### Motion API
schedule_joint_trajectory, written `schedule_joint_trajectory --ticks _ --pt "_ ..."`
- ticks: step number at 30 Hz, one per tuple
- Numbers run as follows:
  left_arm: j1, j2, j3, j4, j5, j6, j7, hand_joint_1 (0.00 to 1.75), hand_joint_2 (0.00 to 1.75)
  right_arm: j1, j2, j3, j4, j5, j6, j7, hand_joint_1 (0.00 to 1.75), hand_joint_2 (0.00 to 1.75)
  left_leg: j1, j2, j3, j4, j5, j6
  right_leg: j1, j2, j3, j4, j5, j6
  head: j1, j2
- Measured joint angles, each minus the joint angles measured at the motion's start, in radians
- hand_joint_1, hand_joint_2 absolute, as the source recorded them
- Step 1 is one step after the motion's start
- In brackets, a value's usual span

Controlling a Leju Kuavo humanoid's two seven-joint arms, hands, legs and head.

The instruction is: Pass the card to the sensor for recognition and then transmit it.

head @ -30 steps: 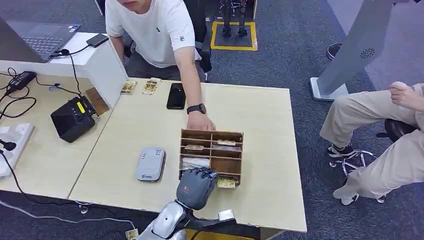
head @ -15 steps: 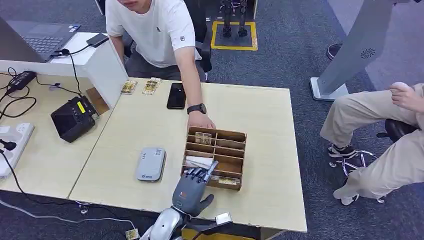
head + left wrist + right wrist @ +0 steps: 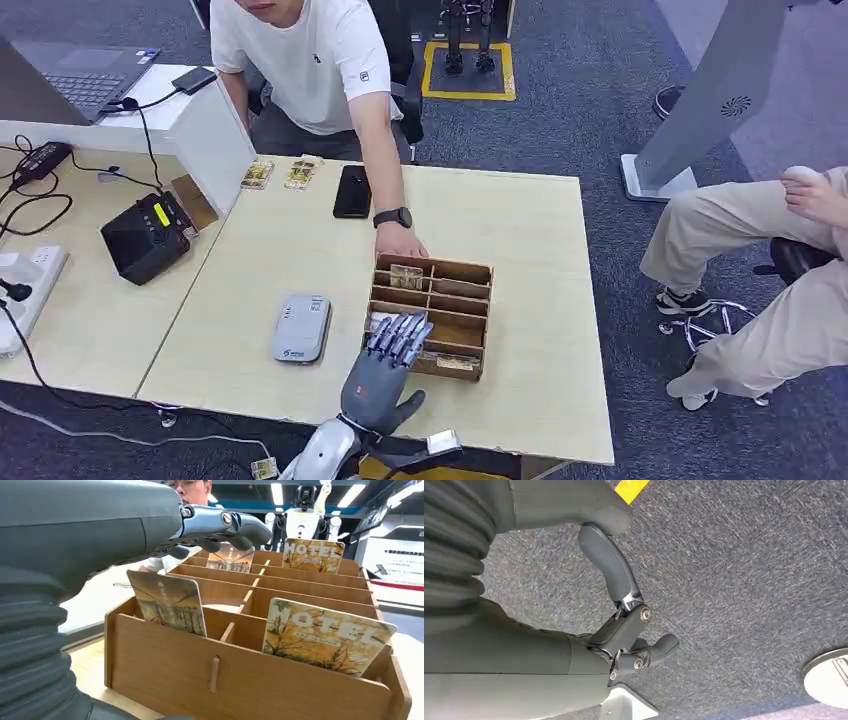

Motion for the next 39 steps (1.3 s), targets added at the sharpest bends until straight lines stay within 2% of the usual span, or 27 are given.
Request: schedule_joint_trajectory --ticks 13,15,18,21,24,28,31,35,39 --pt "0.010 0.000 0.015 -0.011 0.006 0.000 -0.022 0.00 1.75 0.000 0.000 0.000 0.000 0.010 0.000 0.001 0.00 1.75 0.000 0.000 0.000 0.000 0.000 0.000 0.000 0.000 0.000 0.000 0.000 0.000 0.000 0.000" --pt "0.029 -0.009 0.050 -0.062 -0.019 0.000 -0.036 0.00 1.75 0.000 0.000 0.000 -0.001 0.030 0.000 0.005 0.00 1.75 0.000 0.000 0.000 0.000 0.000 0.000 0.000 0.000 0.000 0.000 0.000 0.000 0.000 0.000" --pt "0.055 -0.020 0.112 -0.149 -0.042 0.000 -0.091 0.00 1.75 0.000 0.000 0.000 -0.002 0.044 0.000 0.010 0.00 1.75 0.000 0.000 0.000 0.000 0.000 0.000 0.000 0.000 0.000 0.000 0.000 0.000 0.000 0.000" --pt "0.068 -0.024 0.154 -0.192 -0.061 0.000 -0.095 0.00 1.75 0.000 0.000 0.000 -0.004 0.047 0.000 0.010 0.00 1.75 0.000 0.000 0.000 0.000 0.000 0.000 0.000 0.000 0.000 0.000 0.000 0.000 0.000 0.000" --pt "0.075 -0.025 0.176 -0.227 -0.092 0.000 -0.067 0.00 1.75 0.000 0.000 0.000 -0.004 0.056 0.000 0.010 0.00 1.75 0.000 0.000 0.000 0.000 0.000 0.000 0.000 0.000 0.000 0.000 0.000 0.000 0.000 0.000" --pt "0.076 -0.024 0.179 -0.243 -0.115 0.000 0.018 0.00 1.75 0.000 0.000 0.000 -0.004 0.068 0.000 0.010 0.00 1.75 0.000 0.000 0.000 0.000 0.000 0.000 0.000 0.000 0.000 0.000 0.000 0.000 0.000 0.000" --pt "0.074 -0.021 0.179 -0.244 -0.118 0.000 0.053 0.00 1.75 0.000 0.000 0.000 -0.004 0.077 0.000 0.008 0.00 1.75 0.000 0.000 0.000 0.000 0.000 0.000 0.000 0.000 0.000 0.000 0.000 0.000 0.000 0.000" --pt "0.066 -0.015 0.166 -0.236 -0.121 0.000 0.163 0.00 1.75 0.000 0.000 0.000 -0.004 0.076 0.000 0.004 0.00 1.75 0.000 0.000 0.000 0.000 0.000 0.000 0.000 0.000 0.000 0.000 0.000 0.000 0.000 0.000" --pt "0.059 -0.007 0.148 -0.220 -0.119 -0.001 0.164 0.00 1.75 0.000 0.000 0.000 -0.003 0.076 0.000 0.003 0.00 1.75 0.000 0.000 0.000 0.000 0.000 0.000 0.000 0.000 0.000 0.000 0.000 0.000 0.000 0.000"
